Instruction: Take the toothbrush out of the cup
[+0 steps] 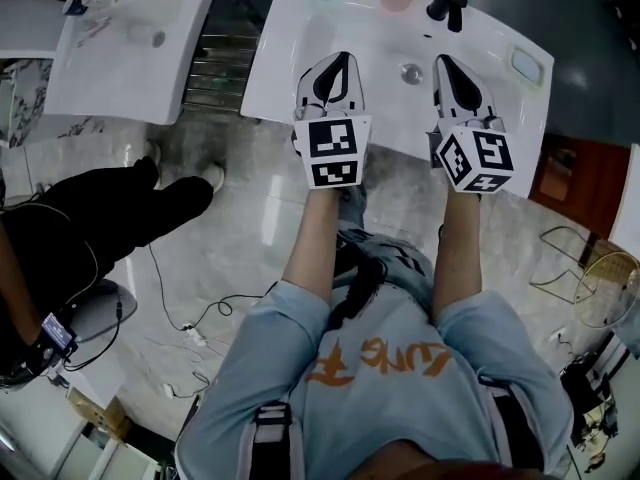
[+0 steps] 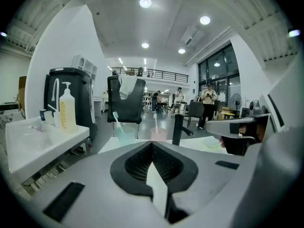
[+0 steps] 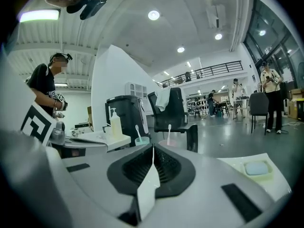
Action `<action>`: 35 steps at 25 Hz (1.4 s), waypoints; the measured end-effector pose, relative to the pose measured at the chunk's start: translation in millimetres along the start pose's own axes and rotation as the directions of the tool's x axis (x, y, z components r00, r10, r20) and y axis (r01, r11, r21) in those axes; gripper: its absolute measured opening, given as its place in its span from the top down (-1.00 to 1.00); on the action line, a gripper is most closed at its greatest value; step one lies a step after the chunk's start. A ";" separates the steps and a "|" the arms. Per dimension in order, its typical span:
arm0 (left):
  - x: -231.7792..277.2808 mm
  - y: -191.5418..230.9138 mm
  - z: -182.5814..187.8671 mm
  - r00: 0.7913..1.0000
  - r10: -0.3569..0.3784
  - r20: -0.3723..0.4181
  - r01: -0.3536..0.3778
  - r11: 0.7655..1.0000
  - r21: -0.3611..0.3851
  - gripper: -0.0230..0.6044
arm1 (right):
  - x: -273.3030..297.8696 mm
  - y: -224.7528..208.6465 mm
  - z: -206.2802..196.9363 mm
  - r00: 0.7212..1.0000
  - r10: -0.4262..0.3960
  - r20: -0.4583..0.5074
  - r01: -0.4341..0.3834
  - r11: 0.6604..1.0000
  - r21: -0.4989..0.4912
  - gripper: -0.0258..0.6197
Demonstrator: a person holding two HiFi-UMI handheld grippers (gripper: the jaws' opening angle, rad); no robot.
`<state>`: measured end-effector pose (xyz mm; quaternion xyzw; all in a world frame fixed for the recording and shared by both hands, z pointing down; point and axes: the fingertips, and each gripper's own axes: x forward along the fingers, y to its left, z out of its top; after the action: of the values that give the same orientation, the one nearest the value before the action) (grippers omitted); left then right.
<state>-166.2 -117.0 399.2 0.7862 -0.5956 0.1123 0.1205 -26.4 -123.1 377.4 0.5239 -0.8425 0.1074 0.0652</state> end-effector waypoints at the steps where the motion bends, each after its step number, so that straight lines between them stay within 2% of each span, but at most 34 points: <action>1: 5.5 2.7 2.5 1.000 -0.007 -0.003 0.007 1.000 -0.002 0.86 | 5.4 0.0 3.5 1.000 -0.007 -0.006 0.007 1.000 -0.001 0.83; 9: 45.3 2.1 5.0 0.998 -0.052 -0.025 0.051 0.998 -0.039 0.86 | 36.5 -10.9 5.0 0.997 -0.031 -0.074 0.030 1.000 -0.004 0.83; 13: 60.8 8.0 4.6 0.999 -0.026 -0.033 0.025 0.999 -0.049 0.86 | 61.2 -13.3 0.0 0.992 -0.023 -0.120 0.021 1.000 -0.020 0.83; 21: 78.0 20.4 12.2 0.999 0.003 -0.035 -0.006 0.997 -0.074 0.86 | 107.2 -4.1 15.5 0.987 -0.022 -0.161 0.012 0.998 -0.059 0.83; 25: 85.1 21.5 8.3 0.999 -0.007 -0.043 0.002 0.996 -0.093 0.86 | 125.0 -8.0 17.3 0.983 -0.038 -0.181 0.031 0.999 -0.042 0.83; 30: 90.3 31.4 11.7 0.999 -0.004 -0.033 0.000 0.993 -0.116 0.86 | 144.3 -12.1 28.0 0.979 -0.089 -0.184 0.077 0.994 -0.071 0.83; 35: 92.5 39.0 13.1 1.000 -0.016 -0.020 0.013 0.990 -0.142 0.86 | 165.2 -11.4 26.3 0.964 -0.126 -0.234 0.103 0.989 -0.107 0.83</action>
<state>-178.8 -215.6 418.6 0.7786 -0.5952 0.0769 0.1833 -89.3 -278.0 389.9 0.5511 -0.8009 0.1262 0.1971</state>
